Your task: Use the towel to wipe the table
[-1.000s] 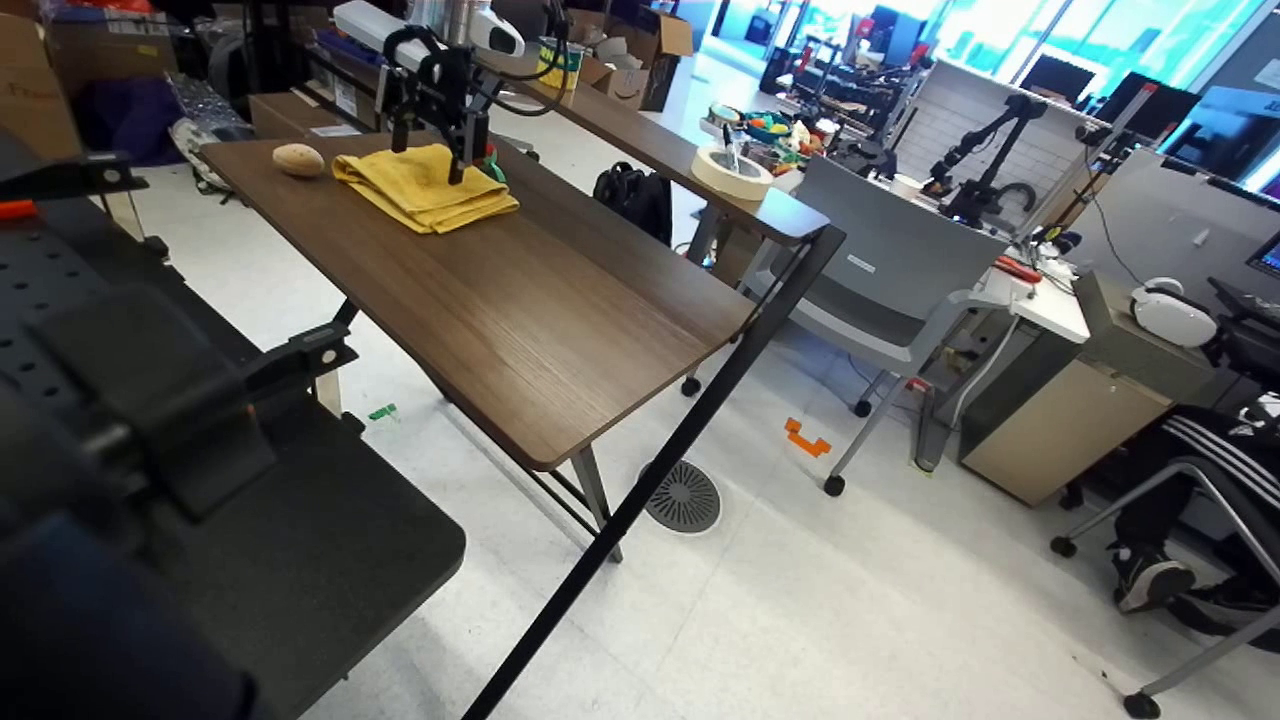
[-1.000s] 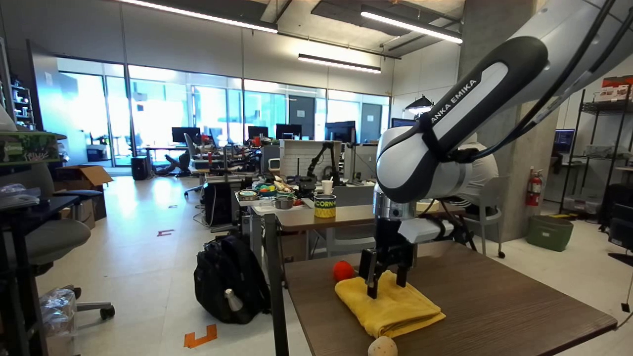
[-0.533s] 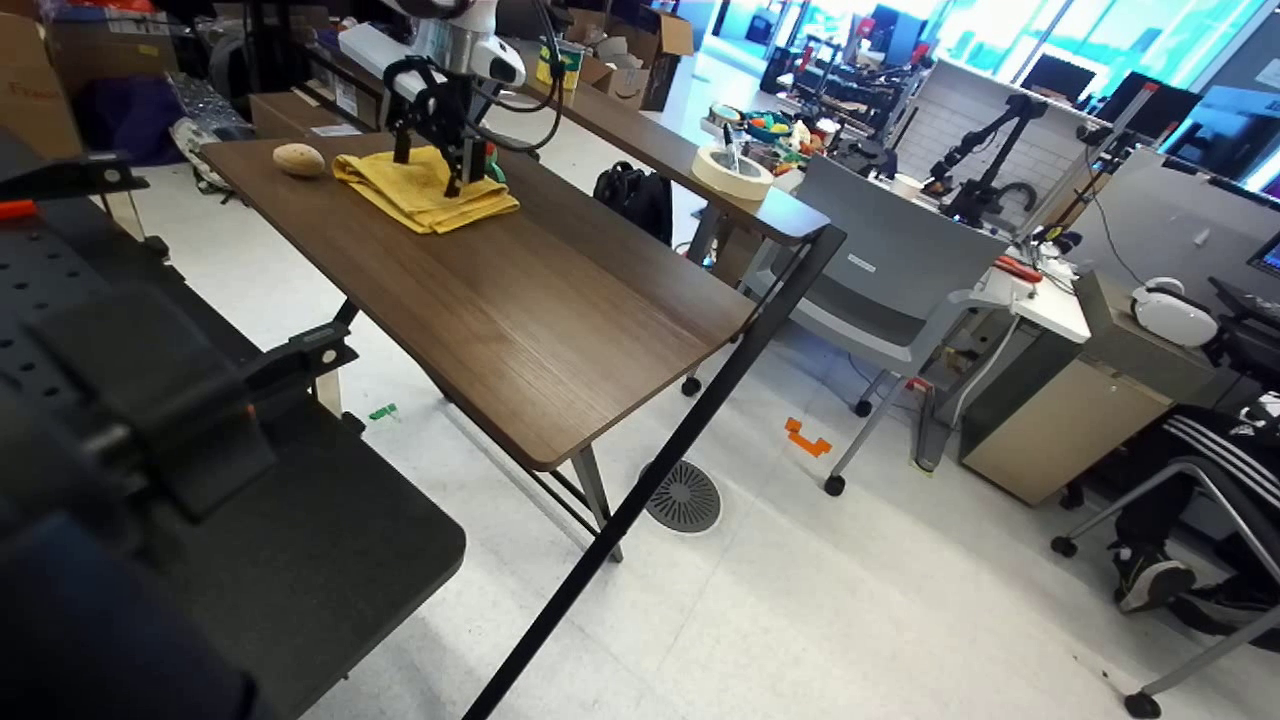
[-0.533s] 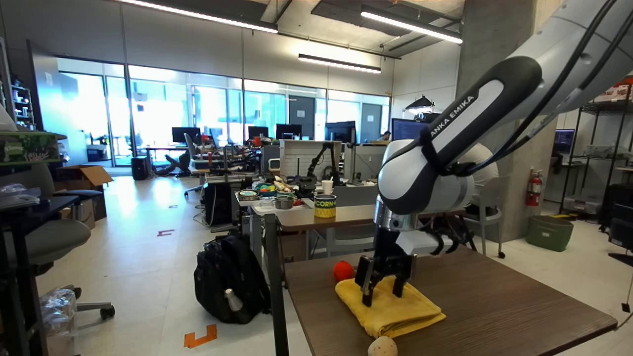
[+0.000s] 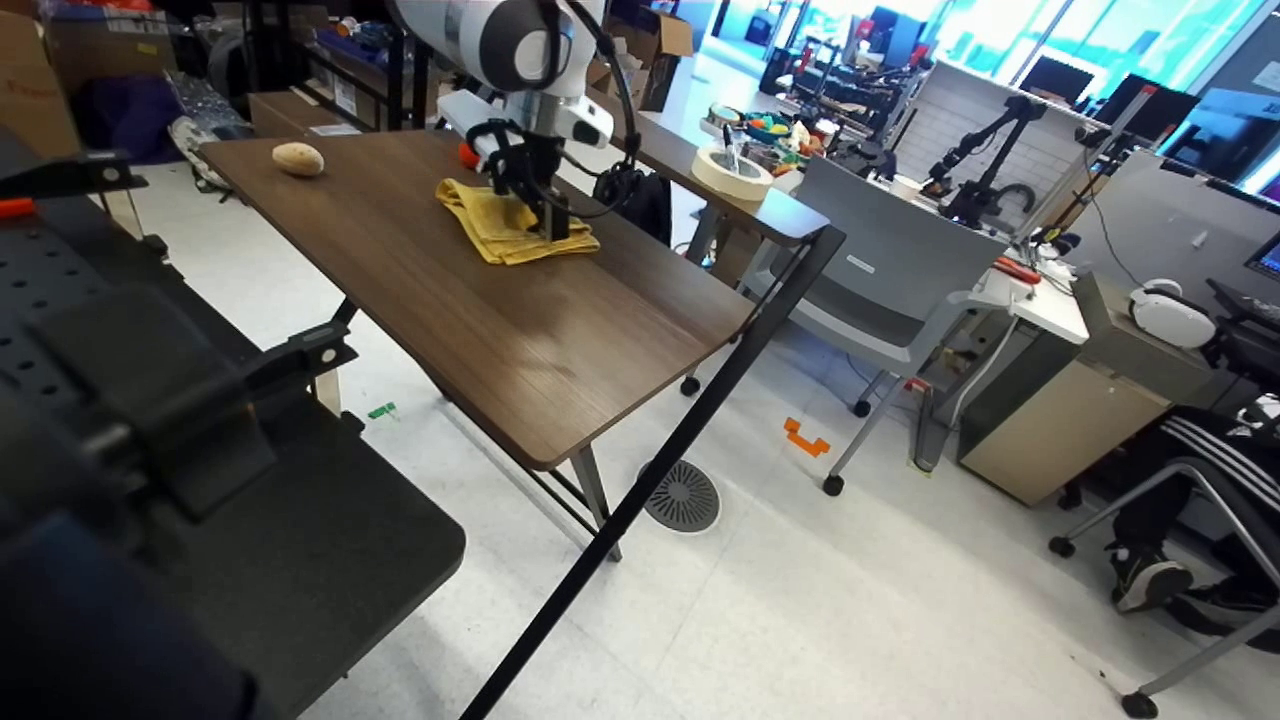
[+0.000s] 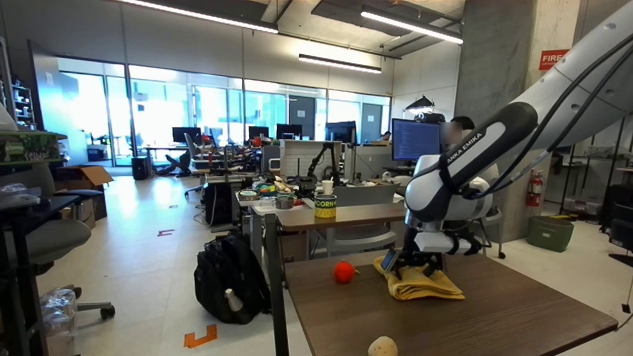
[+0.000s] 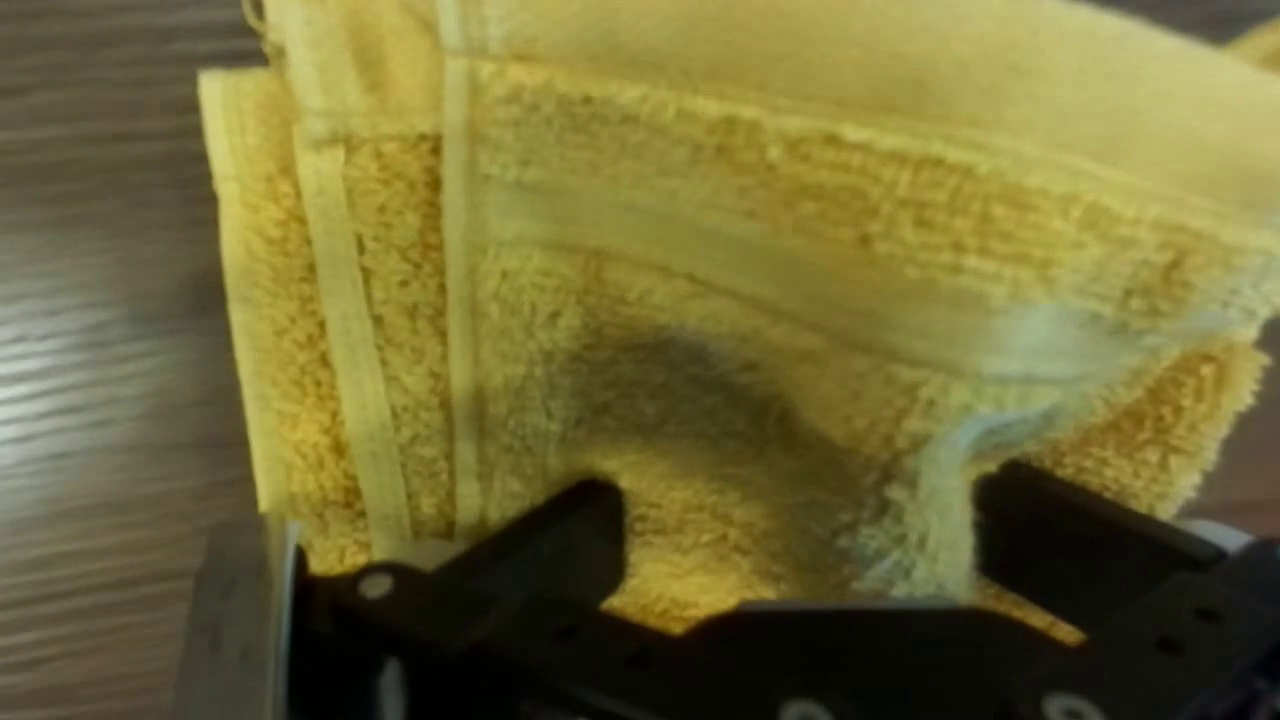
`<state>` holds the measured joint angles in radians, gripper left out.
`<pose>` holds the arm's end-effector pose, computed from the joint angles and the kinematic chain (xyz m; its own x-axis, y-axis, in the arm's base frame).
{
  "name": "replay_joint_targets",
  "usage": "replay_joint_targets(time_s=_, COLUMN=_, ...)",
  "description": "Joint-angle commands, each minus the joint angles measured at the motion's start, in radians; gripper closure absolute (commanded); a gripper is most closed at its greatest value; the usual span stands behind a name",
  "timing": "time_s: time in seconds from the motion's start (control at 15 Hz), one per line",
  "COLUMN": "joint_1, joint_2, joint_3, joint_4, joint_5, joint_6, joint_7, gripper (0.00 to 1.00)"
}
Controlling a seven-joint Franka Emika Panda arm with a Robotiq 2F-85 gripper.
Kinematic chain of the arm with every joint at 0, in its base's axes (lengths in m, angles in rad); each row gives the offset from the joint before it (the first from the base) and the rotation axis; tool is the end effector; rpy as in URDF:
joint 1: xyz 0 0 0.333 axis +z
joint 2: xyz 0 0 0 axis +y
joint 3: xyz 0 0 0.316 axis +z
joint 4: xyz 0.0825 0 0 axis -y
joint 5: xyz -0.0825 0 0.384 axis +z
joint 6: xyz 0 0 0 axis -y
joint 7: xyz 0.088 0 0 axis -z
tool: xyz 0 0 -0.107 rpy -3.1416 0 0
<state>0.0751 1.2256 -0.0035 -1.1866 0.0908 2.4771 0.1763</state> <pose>0.7355 0.0532 0.0299 0.9836 -0.1726 0.0519 -0.1690 -0.9833 -0.0673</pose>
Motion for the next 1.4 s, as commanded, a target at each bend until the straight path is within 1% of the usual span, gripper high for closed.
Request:
replay_joint_targets(time_s=0.0, joint_1=-0.051, joint_2=0.121, joint_3=-0.067, joint_4=0.157, joint_5=0.013, joint_6=0.024, joint_7=0.107, gripper=0.0)
replay_joint_targets(time_s=0.2, joint_1=-0.079, joint_2=0.161, joint_3=-0.106, joint_4=0.225, joint_5=0.012, joint_6=-0.001, joint_7=0.197, gripper=0.0)
replay_joint_targets(time_s=0.33, joint_1=-0.085, joint_2=0.165, joint_3=-0.095, joint_4=0.23, joint_5=0.007, joint_6=-0.02, joint_7=0.195, gripper=0.0)
replay_joint_targets(time_s=0.47, joint_1=-0.07, joint_2=0.13, joint_3=-0.059, joint_4=0.17, joint_5=-0.002, joint_6=-0.013, joint_7=0.139, gripper=0.0)
replay_joint_targets(time_s=0.53, joint_1=-0.051, joint_2=0.094, joint_3=-0.037, joint_4=0.104, joint_5=-0.013, joint_6=0.019, joint_7=0.09, gripper=0.0)
replay_joint_targets(time_s=0.73, joint_1=-0.029, joint_2=0.048, joint_3=0.013, joint_4=0.02, joint_5=-0.027, joint_6=0.042, joint_7=-0.024, gripper=0.0)
replay_joint_targets(time_s=0.87, joint_1=-0.008, joint_2=0.05, joint_3=-0.012, joint_4=0.021, joint_5=-0.043, joint_6=0.035, joint_7=-0.015, gripper=0.0)
replay_joint_targets(time_s=1.0, joint_1=0.002, joint_2=0.08, joint_3=-0.053, joint_4=0.062, joint_5=-0.047, joint_6=0.026, joint_7=0.031, gripper=0.0)
replay_joint_targets(time_s=1.13, joint_1=-0.008, joint_2=0.103, joint_3=-0.101, joint_4=0.104, joint_5=-0.044, joint_6=0.014, joint_7=0.095, gripper=0.0)
replay_joint_targets(time_s=1.33, joint_1=-0.043, joint_2=0.136, joint_3=-0.174, joint_4=0.144, joint_5=-0.035, joint_6=-0.006, joint_7=0.205, gripper=0.0)
